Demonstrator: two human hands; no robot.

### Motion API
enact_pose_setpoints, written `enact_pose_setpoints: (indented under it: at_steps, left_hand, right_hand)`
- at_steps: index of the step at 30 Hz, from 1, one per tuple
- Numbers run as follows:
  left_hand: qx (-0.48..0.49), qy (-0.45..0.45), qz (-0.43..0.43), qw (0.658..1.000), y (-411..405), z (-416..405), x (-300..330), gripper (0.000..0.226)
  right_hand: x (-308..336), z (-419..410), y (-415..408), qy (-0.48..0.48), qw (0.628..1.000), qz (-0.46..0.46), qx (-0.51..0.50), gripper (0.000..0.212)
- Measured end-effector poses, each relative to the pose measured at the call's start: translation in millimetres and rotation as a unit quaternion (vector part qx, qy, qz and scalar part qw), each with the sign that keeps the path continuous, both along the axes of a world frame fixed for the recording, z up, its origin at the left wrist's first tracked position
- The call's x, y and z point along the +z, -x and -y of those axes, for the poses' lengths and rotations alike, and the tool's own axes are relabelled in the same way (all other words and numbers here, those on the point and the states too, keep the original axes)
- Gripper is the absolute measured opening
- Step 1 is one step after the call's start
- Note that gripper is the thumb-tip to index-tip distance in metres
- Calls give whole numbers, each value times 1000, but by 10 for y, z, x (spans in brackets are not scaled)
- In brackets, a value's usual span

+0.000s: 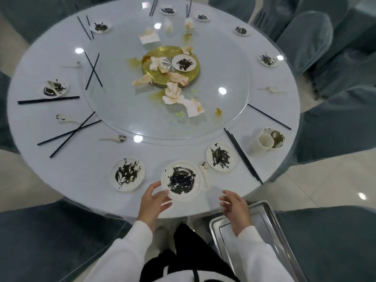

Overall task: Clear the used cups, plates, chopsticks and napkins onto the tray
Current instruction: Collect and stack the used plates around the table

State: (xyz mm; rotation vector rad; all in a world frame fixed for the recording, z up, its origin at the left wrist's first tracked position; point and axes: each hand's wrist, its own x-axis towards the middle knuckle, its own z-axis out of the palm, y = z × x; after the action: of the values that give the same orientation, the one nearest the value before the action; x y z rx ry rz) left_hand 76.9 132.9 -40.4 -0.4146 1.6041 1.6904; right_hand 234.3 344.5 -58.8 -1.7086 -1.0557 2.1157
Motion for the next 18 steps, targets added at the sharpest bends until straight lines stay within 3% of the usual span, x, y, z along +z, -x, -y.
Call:
enact_pose_setpoints:
  at_steps: [8,18]
  left_hand:
    - [3,48,-19,999,413,-253,-17,30]
    - [30,80,-22,996,693,-271,-114,36]
  right_hand:
    - [-304,-469,502,46,996,28,-66,18]
    - [-696,-758,967,44,980,130,-141,23]
